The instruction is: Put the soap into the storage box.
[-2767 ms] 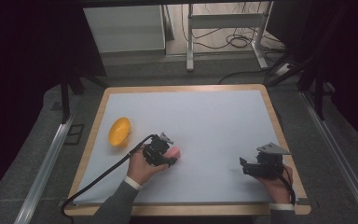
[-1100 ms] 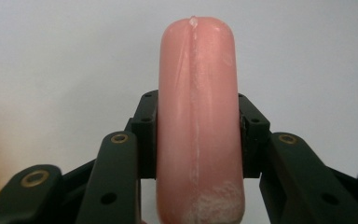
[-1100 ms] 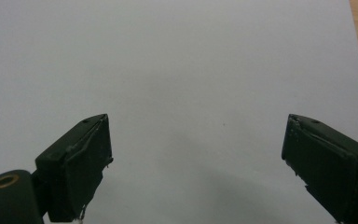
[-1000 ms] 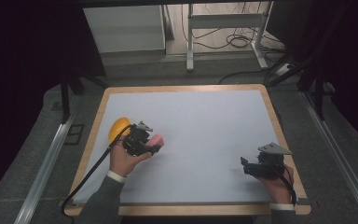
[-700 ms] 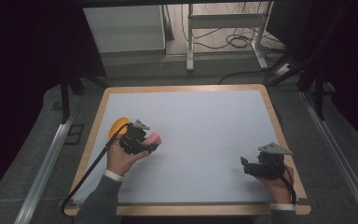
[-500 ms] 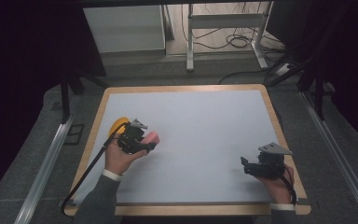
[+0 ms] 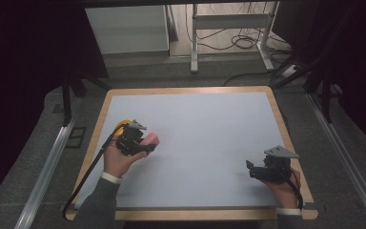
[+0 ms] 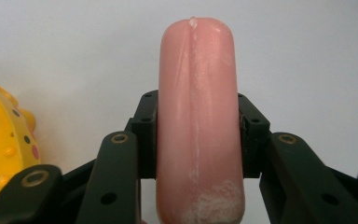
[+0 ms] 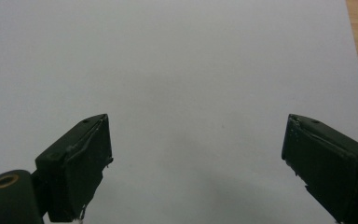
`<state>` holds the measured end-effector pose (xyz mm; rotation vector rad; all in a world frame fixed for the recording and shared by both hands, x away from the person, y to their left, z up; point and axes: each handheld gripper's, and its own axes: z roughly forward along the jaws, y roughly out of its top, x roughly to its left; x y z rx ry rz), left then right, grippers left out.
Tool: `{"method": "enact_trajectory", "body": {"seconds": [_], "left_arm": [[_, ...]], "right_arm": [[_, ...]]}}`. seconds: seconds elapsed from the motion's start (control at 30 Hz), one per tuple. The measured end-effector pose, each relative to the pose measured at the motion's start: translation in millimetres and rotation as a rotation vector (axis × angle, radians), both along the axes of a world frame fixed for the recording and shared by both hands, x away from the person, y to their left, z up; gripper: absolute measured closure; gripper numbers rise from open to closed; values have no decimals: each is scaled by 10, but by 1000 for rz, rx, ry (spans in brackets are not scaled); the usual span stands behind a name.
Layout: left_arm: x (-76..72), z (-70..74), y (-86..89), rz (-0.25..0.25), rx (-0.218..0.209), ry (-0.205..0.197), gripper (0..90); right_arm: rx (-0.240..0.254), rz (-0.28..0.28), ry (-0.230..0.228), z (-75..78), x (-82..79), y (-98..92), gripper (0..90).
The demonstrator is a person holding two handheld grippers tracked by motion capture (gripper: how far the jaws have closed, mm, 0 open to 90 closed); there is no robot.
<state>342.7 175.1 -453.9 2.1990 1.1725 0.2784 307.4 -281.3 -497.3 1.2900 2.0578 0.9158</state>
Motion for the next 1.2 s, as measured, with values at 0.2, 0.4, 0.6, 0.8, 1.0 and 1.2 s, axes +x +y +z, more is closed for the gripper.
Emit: {"method": "enact_trajectory", "body": {"seconds": [0.2,0.4,0.6,0.8,1.0,1.2], "left_arm": [[11,21,40,9,-1,-4,603],[22,46,87,19,1,-9,603],[36,63,128,31,4,-12,603],[49,67,150,35,7,-13,603],[62,81,180,45,2,-18,603],[87,89,223,57,4,-15,603]], "right_arm": [[0,-3,-2,0,0,-1,80],[-1,-3,-1,-1,1,-4,80],[-1,-4,-1,0,0,-6,80],[-3,-1,-1,-5,3,-6,80],[-3,-4,0,-5,3,-11,80],[-6,-3,0,-8,4,-10,80]]}}
